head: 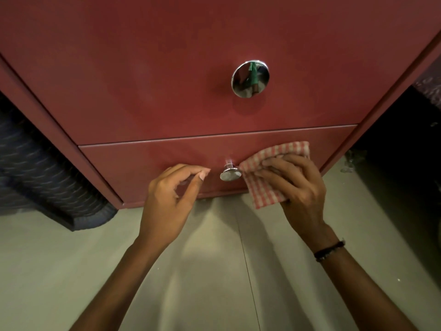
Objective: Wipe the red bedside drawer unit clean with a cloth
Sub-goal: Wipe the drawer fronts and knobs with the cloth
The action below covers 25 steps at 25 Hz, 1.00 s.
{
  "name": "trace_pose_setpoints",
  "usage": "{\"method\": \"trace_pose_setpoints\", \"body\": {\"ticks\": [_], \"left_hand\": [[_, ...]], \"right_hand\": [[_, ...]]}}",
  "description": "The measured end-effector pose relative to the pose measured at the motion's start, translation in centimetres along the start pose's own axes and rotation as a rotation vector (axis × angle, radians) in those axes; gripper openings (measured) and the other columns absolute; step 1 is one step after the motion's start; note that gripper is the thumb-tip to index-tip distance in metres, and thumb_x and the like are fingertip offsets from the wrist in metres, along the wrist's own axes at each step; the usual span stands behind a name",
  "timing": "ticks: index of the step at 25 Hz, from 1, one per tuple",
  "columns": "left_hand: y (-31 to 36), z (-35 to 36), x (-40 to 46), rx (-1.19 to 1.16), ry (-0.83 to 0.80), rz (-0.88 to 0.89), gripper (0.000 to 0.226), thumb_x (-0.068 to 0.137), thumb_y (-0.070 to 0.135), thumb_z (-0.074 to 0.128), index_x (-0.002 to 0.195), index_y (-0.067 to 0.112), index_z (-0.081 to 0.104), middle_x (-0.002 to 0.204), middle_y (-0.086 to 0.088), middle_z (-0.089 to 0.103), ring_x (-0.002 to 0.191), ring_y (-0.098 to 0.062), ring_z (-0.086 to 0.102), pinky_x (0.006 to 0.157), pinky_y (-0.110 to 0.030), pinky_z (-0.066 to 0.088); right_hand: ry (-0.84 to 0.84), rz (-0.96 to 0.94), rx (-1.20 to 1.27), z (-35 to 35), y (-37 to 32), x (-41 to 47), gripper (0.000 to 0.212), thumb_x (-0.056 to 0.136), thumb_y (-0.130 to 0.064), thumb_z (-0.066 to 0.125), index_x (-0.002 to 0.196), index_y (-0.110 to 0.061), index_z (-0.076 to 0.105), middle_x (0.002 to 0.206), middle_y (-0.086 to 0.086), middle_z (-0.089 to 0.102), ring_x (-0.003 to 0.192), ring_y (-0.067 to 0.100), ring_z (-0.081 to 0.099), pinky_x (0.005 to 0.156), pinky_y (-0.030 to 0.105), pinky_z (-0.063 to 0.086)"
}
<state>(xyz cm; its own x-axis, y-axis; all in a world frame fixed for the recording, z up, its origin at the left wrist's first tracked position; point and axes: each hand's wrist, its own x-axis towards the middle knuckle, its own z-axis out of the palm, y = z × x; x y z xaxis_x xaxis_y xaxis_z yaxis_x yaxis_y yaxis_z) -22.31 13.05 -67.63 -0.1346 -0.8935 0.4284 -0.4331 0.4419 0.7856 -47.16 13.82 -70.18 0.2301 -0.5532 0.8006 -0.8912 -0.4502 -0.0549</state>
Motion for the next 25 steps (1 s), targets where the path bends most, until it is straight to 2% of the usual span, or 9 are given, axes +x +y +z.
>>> {"method": "trace_pose_setpoints", "body": {"ticks": [4, 7, 11, 14, 15, 18, 20, 23, 25], "left_hand": [[0.1, 0.4, 0.1, 0.012, -0.008, 0.022, 0.016, 0.095, 0.013, 0.060, 0.099, 0.013, 0.075, 0.096, 0.009, 0.072, 0.096, -0.009, 0.067, 0.081, -0.029, 0.052], [0.2, 0.2, 0.2, 0.033, -0.010, 0.044, 0.016, 0.095, 0.012, 0.060, 0.100, 0.012, 0.075, 0.097, 0.008, 0.072, 0.096, -0.009, 0.066, 0.082, -0.029, 0.052], [0.2, 0.2, 0.4, 0.077, 0.000, 0.053, 0.016, 0.094, 0.013, 0.058, 0.099, 0.011, 0.073, 0.095, 0.008, 0.070, 0.090, -0.008, 0.065, 0.079, -0.016, 0.046], [0.1, 0.1, 0.2, 0.092, -0.008, 0.026, 0.016, 0.094, 0.010, 0.058, 0.100, 0.012, 0.073, 0.094, 0.008, 0.068, 0.088, -0.005, 0.063, 0.077, -0.008, 0.042], [0.1, -0.1, 0.0, 0.082, -0.014, 0.007, 0.017, 0.095, 0.010, 0.057, 0.100, 0.012, 0.073, 0.095, 0.008, 0.069, 0.090, -0.004, 0.063, 0.078, -0.008, 0.042], [0.0, -0.9, -0.4, 0.060, -0.001, -0.031, 0.017, 0.096, 0.013, 0.058, 0.099, 0.014, 0.074, 0.096, 0.009, 0.071, 0.093, -0.002, 0.065, 0.080, -0.011, 0.045], [0.0, -1.0, -0.5, 0.050, -0.002, -0.036, 0.017, 0.097, 0.013, 0.058, 0.098, 0.015, 0.074, 0.096, 0.009, 0.072, 0.094, -0.002, 0.066, 0.082, -0.011, 0.045], [0.5, -1.0, -0.3, 0.030, -0.009, -0.037, 0.017, 0.097, 0.013, 0.058, 0.098, 0.015, 0.074, 0.096, 0.010, 0.072, 0.094, -0.001, 0.066, 0.081, -0.012, 0.046], [0.9, -0.9, -0.3, 0.018, -0.004, -0.027, 0.017, 0.097, 0.012, 0.057, 0.098, 0.015, 0.074, 0.096, 0.011, 0.071, 0.094, -0.001, 0.066, 0.080, -0.012, 0.047]], "right_hand": [[-0.053, -0.178, 0.005, -0.7, -1.6, 3.5, 0.021, 0.098, -0.015, 0.055, 0.098, -0.013, 0.076, 0.109, -0.001, 0.072, 0.104, 0.019, 0.054, 0.087, 0.040, 0.049], [-0.192, -0.322, 0.066, -2.0, -1.9, 6.0, 0.028, 0.100, -0.019, 0.047, 0.098, -0.013, 0.074, 0.111, -0.004, 0.071, 0.109, 0.017, 0.052, 0.095, 0.033, 0.041], [-0.447, -0.574, 0.112, -1.4, -3.9, 9.8, 0.026, 0.092, -0.022, 0.047, 0.095, -0.012, 0.071, 0.106, -0.001, 0.070, 0.112, 0.020, 0.059, 0.101, 0.032, 0.035], [-0.447, -0.718, -0.015, -0.9, -4.2, 10.5, 0.025, 0.089, -0.024, 0.047, 0.089, -0.015, 0.070, 0.098, -0.004, 0.069, 0.113, 0.020, 0.059, 0.102, 0.032, 0.032], [-0.436, -0.671, 0.012, -1.1, -3.8, 9.9, 0.025, 0.089, -0.027, 0.048, 0.089, -0.016, 0.071, 0.099, -0.006, 0.070, 0.114, 0.016, 0.057, 0.103, 0.028, 0.032], [-0.332, -0.242, 0.213, -2.0, -2.3, 6.4, 0.021, 0.090, -0.022, 0.057, 0.100, -0.015, 0.074, 0.111, -0.003, 0.070, 0.116, 0.010, 0.051, 0.108, 0.021, 0.030], [-0.247, -0.023, 0.217, -1.9, -1.9, 3.9, 0.019, 0.089, -0.015, 0.061, 0.103, -0.014, 0.074, 0.114, -0.003, 0.069, 0.112, 0.014, 0.052, 0.103, 0.023, 0.038], [-0.239, 0.182, 0.293, -1.3, -1.0, 0.9, 0.021, 0.078, -0.006, 0.072, 0.098, -0.012, 0.075, 0.110, 0.003, 0.070, 0.112, -0.001, 0.046, 0.097, 0.008, 0.036], [-0.202, 0.309, 0.331, -1.8, -1.2, -1.0, 0.037, 0.068, -0.001, 0.078, 0.100, -0.018, 0.072, 0.113, -0.003, 0.067, 0.113, 0.008, 0.048, 0.097, 0.016, 0.042]]}}
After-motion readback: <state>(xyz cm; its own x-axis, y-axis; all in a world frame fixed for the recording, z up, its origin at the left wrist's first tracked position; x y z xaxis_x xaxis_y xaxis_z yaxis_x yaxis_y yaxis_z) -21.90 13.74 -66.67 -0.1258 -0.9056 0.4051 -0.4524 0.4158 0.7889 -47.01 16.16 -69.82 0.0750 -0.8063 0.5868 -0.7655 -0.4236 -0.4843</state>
